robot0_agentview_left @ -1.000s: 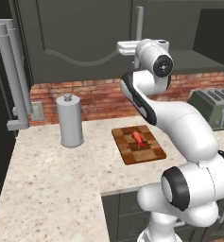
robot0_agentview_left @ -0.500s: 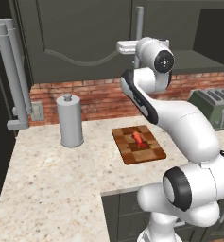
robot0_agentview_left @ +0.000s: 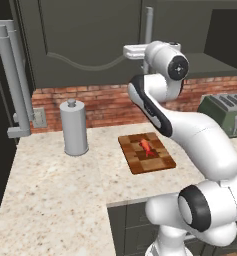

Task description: Open the cabinet, retrieve the rolling pin, and place it next to the meat on the cutting board to prepare for tenderizing.

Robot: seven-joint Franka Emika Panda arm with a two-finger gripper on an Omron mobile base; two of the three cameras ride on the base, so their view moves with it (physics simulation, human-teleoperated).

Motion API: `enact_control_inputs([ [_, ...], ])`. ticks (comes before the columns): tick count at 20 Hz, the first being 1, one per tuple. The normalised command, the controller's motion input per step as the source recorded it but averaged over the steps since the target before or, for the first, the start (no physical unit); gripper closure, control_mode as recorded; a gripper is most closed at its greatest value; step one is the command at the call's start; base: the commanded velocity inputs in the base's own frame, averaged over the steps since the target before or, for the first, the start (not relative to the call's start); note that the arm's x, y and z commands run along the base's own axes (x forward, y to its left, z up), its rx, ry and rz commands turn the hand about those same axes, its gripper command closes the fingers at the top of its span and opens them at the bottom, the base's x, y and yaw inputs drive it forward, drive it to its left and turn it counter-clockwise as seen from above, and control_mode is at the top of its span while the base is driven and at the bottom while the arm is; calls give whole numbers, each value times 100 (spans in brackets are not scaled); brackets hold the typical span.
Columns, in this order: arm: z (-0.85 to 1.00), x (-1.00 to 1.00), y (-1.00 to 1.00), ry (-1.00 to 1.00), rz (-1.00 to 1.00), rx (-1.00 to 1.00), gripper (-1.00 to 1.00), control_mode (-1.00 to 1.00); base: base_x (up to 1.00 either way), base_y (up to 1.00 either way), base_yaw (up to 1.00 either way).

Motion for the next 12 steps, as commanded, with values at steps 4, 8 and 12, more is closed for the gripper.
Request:
enact_control_inputs([
  [4,-10,-58,71,0,3,0,100,-100,0,0,0],
  [8,-8,-52,76,0,2,0,100,-100,0,0,0],
  [12,-7,-60,77,0,2,0,100,-100,0,0,0],
])
